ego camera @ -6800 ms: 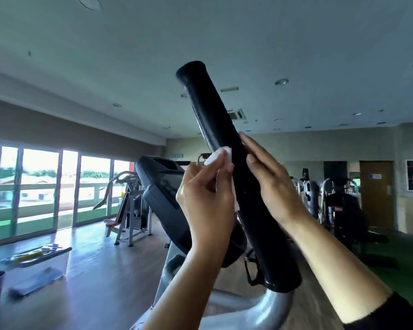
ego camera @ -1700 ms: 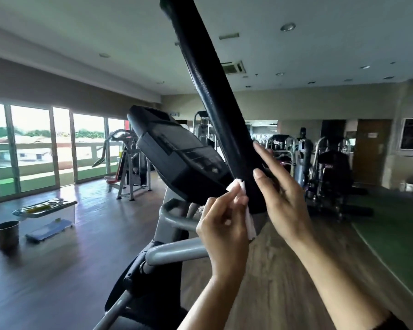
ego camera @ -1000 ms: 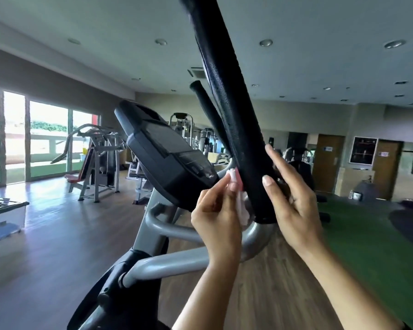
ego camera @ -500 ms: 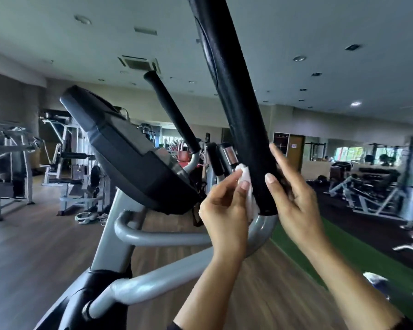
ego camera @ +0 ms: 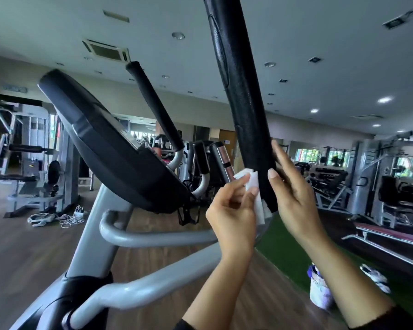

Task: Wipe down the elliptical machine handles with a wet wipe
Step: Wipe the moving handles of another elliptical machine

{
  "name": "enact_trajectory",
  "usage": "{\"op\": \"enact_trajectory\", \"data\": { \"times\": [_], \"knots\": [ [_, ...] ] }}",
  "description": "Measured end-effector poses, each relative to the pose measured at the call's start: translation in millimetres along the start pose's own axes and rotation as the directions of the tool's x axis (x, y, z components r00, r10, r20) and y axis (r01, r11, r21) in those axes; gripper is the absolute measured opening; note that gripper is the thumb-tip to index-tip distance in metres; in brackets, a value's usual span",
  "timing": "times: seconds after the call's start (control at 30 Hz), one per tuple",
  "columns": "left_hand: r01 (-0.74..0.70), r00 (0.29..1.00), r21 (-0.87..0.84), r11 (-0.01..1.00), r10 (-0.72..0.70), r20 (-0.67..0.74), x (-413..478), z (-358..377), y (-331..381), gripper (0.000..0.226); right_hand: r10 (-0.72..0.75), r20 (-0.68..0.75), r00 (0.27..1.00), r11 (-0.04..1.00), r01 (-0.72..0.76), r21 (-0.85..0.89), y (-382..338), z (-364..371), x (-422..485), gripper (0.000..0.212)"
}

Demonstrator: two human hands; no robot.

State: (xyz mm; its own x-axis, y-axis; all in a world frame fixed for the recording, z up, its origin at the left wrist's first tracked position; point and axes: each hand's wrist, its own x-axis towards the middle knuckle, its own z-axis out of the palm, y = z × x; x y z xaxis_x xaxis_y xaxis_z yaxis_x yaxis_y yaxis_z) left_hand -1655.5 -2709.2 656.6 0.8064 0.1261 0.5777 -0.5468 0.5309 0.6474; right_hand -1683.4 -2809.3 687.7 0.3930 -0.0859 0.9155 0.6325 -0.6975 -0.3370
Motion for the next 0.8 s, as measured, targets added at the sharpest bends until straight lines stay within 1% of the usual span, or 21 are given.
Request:
{"op": "enact_trajectory", "data": {
  "times": [0.07,0.1,0.17,0.23,0.37,0.47,0.57,0.6,0.67,0.73,0.8],
  "knots": [
    [0.039,0.998,0.003,0.999,-0.039,0.04,-10,-4,-7,0.029,0.003,-0.012,1.0,1.0,-0.003,-0.012,0,0,1,0.048],
    [0.05,0.998,0.005,0.999,-0.05,0.035,-11,-7,-10,0.03,0.002,-0.017,1.0,1.0,-0.002,-0.014,-1,0,3,0.048],
    [0.042,0.999,-0.005,0.999,-0.042,-0.027,-4,-10,-9,0.029,-0.006,-0.021,1.0,1.0,0.005,-0.011,-2,1,6,0.048],
    [-0.017,0.997,-0.042,0.999,0.014,-0.077,11,-8,3,0.024,-0.013,-0.016,1.0,1.0,0.012,-0.02,-5,2,9,0.048],
    [-0.128,0.99,-0.068,0.989,0.124,-0.062,35,9,30,0.026,-0.025,-0.006,1.0,1.0,0.025,-0.011,-9,3,16,0.049],
    [-0.219,0.975,0.016,0.976,0.219,-0.043,30,10,25,0.023,-0.03,0.001,1.0,0.999,0.03,-0.039,-10,4,19,0.05],
    [-0.272,0.962,0.09,0.958,0.269,0.046,20,1,8,0.024,-0.046,-0.005,0.999,0.998,0.045,-0.052,-10,5,17,0.05],
    [-0.279,0.96,0.103,0.955,0.274,0.058,19,-1,7,0.024,-0.042,-0.008,0.999,0.998,0.042,-0.051,-10,5,17,0.049],
    [-0.267,0.964,0.082,0.96,0.266,0.028,25,-3,11,0.024,-0.029,-0.015,0.999,0.999,0.028,-0.046,-12,5,17,0.049],
    [-0.22,0.975,0.009,0.975,0.221,-0.032,41,-2,25,0.027,-0.026,-0.025,0.999,0.999,0.025,-0.035,-14,4,18,0.049],
    [-0.195,0.981,-0.072,0.978,0.194,-0.023,60,1,40,0.03,-0.036,-0.026,0.999,0.999,0.035,-0.033,-17,5,20,0.05]
  ]
}}
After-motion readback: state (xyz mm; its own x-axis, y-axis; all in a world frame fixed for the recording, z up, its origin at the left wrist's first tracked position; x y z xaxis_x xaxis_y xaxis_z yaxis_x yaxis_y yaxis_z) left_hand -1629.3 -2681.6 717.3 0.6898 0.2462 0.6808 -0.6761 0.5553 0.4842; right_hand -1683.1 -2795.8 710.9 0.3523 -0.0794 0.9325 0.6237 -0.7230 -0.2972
